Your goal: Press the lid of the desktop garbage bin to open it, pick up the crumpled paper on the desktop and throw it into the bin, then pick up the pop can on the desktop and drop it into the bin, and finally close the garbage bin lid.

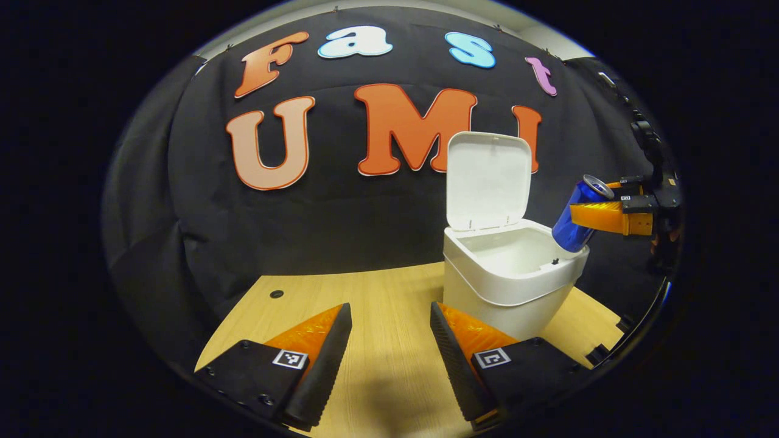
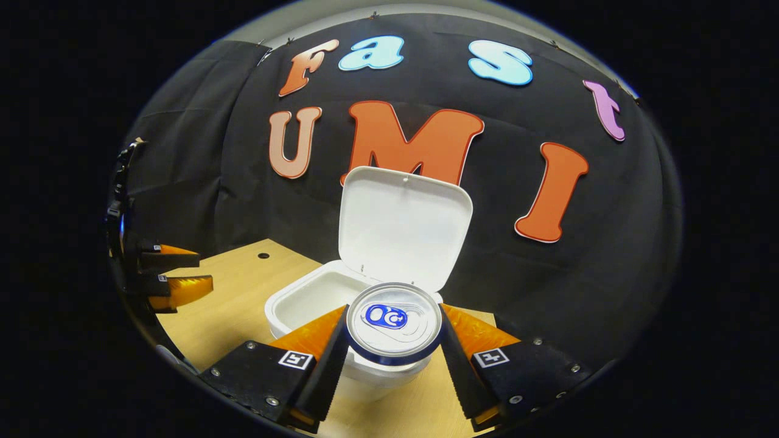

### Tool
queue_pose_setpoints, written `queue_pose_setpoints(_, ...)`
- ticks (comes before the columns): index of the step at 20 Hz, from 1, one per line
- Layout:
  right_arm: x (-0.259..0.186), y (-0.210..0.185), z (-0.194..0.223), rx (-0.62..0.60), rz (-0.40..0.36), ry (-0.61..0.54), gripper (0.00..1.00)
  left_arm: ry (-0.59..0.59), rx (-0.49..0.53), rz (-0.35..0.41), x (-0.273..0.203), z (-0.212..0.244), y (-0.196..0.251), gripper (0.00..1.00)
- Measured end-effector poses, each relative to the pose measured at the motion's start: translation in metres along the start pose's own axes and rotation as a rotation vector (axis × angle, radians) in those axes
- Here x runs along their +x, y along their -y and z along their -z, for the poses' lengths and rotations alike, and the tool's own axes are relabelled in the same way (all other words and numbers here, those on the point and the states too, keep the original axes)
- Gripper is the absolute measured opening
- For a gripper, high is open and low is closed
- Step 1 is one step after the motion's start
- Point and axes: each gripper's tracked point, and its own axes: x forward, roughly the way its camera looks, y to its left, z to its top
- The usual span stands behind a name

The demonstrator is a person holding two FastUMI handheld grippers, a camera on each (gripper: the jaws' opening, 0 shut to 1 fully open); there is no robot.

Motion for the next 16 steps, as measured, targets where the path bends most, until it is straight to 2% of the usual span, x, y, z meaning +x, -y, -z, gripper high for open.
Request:
queue_pose_setpoints(8, 0.021, -0.006, 0.024, -0.009, -0.043, -0.096, 0.81, -0.030, -0.026, -0.090, -0.014, 0.016, -0.027, 0.82)
queue_pose_setpoints(16, 0.029, -0.007, 0.011, -0.021, -0.018, -0.076, 0.84, -0.030, -0.030, -0.088, -0.006, 0.017, -0.040, 0.82)
